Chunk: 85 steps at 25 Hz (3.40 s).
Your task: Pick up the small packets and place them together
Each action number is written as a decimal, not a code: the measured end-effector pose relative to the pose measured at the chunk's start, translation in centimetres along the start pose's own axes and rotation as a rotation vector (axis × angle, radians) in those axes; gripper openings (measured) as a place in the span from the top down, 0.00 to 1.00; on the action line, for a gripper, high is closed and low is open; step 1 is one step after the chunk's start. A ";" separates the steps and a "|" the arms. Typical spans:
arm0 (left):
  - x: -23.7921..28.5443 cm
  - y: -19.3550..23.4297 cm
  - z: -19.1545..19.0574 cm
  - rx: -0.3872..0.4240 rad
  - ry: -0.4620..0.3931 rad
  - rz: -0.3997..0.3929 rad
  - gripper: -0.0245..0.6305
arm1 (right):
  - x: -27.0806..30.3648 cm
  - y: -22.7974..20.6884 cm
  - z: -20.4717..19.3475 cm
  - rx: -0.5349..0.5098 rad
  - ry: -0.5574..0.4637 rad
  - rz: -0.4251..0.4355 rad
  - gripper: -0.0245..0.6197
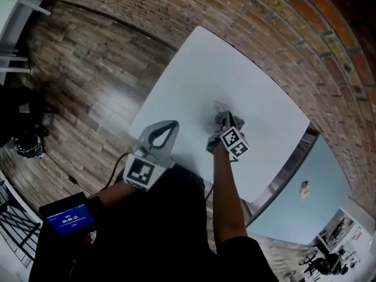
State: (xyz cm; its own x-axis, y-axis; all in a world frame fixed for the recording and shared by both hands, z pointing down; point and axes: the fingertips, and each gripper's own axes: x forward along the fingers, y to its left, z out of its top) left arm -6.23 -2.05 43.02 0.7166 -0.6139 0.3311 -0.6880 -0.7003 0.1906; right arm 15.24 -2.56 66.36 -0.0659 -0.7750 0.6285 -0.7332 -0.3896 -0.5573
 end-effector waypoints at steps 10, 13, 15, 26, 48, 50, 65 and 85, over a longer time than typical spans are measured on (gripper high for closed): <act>0.1 0.1 0.3 -0.019 -0.009 0.008 0.96 | -2.8 0.4 0.5 -0.244 0.013 0.023 0.77; 0.2 0.1 0.5 -0.022 -0.021 0.004 0.96 | -3.4 1.6 -1.2 -0.472 0.078 0.033 0.76; 0.1 0.0 0.4 -0.020 -0.023 0.000 0.96 | -3.5 2.2 -2.6 -0.578 0.122 0.030 0.75; -0.4 0.0 -0.5 -0.028 0.001 0.010 0.96 | -0.7 4.5 -4.4 -0.766 0.170 0.019 0.69; -0.2 -0.1 -0.8 -0.023 0.017 -0.009 0.96 | -0.4 0.9 -5.1 -0.779 0.242 -0.171 0.67; -0.2 -0.2 -0.9 -0.025 0.018 -0.012 0.96 | -0.6 0.7 -4.9 -0.782 0.241 -0.174 0.67; 0.0 -0.3 -0.8 -0.031 0.018 -0.010 0.96 | -1.6 1.1 -7.6 -0.912 0.280 -0.142 0.66; -0.1 -0.1 -0.8 -0.032 0.015 0.001 0.96 | -3.0 -0.7 -4.0 -0.843 0.226 -0.177 0.66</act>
State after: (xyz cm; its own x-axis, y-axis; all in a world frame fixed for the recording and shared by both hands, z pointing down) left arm -6.36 -1.65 43.73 0.7140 -0.6094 0.3449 -0.6925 -0.6871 0.2196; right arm 13.21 1.97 67.05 0.0285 -0.5866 0.8094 -0.9938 0.0706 0.0861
